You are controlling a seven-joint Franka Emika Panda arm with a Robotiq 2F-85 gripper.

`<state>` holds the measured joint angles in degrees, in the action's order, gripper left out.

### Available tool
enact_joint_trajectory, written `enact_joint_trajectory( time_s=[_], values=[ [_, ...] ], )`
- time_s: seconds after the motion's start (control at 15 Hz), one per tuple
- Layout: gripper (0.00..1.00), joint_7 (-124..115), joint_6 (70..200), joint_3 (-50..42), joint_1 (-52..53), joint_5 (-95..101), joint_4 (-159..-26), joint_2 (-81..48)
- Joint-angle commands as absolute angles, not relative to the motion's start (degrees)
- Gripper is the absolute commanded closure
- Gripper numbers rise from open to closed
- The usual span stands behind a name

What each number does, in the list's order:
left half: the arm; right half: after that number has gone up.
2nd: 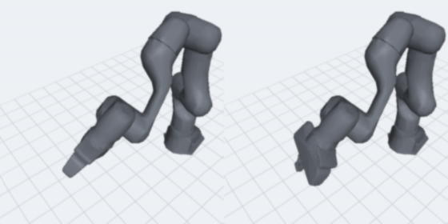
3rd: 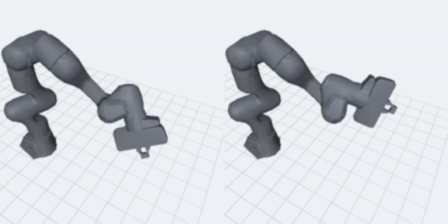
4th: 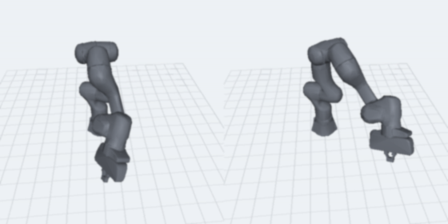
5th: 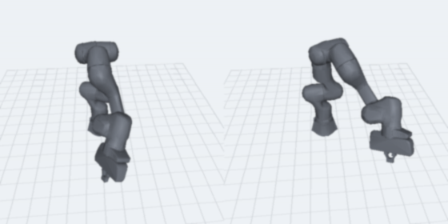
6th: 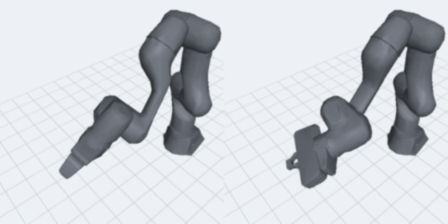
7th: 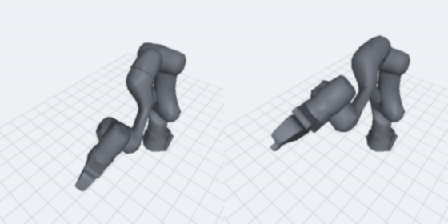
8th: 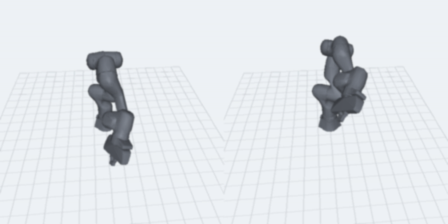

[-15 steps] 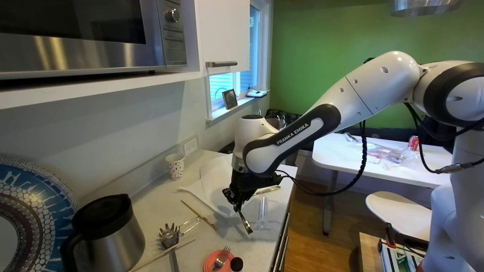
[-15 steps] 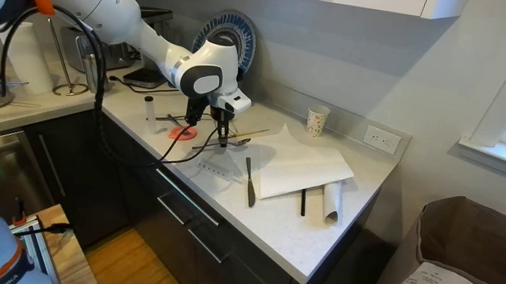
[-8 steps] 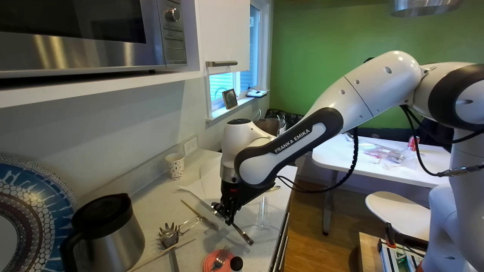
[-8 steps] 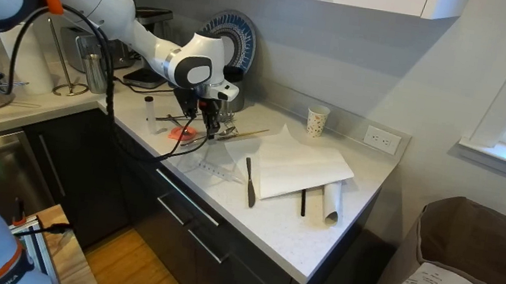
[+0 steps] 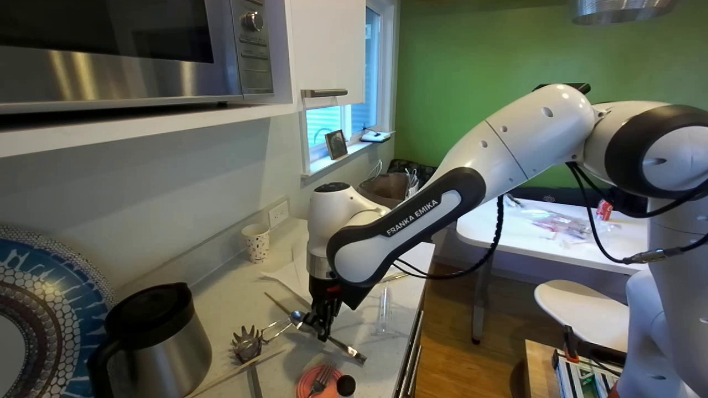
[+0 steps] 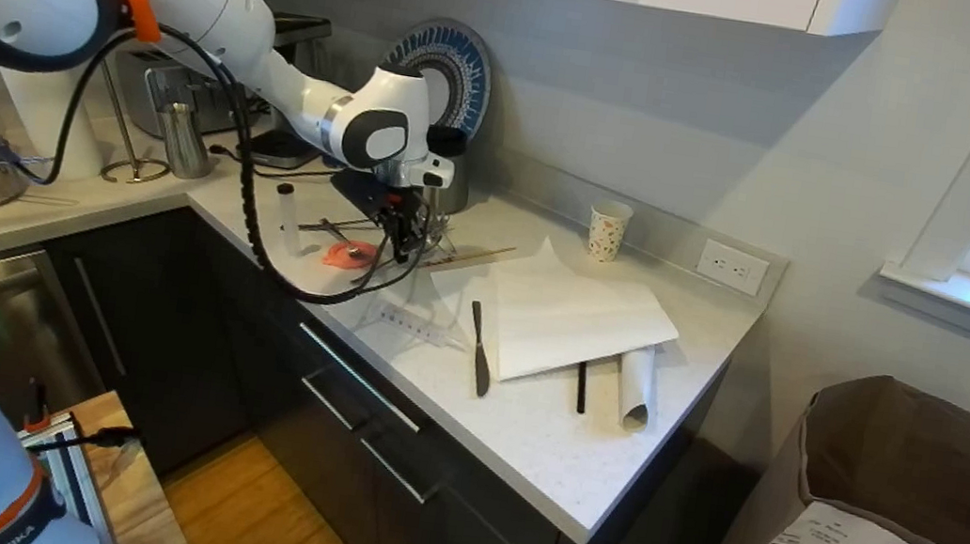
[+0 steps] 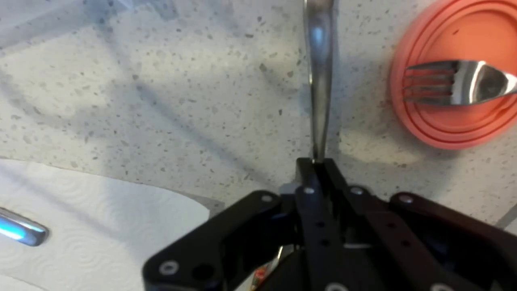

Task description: Pick up the silver spoon and put it on the kitchen counter, pick up the silver bread knife and slide the chopstick on the right a little to the right, put the silver bread knife on the kitchen counter to the right of the silver spoon

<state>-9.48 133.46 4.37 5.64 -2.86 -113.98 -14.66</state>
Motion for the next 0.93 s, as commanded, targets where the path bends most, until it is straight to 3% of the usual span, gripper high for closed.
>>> enact_joint_trajectory(
  time_s=[0.0,0.47,0.53,0.6,0.73,0.87],
  values=[
    [0.98,-6.1,130.4,4.7,6.2,-1.5,-109.9,-18.5],
    [0.98,-3.7,127.9,4.7,6.8,-0.7,-105.9,-21.4],
    [0.90,-3.7,127.9,4.7,6.9,-0.5,-105.6,-21.6],
    [0.65,-3.6,127.7,4.7,7.0,-0.4,-105.4,-21.7],
    [0.62,-3.7,127.5,4.7,7.1,-0.4,-105.3,-21.6],
    [0.47,-4.3,128.0,4.6,7.1,-0.4,-105.8,-20.8]
  ],
)
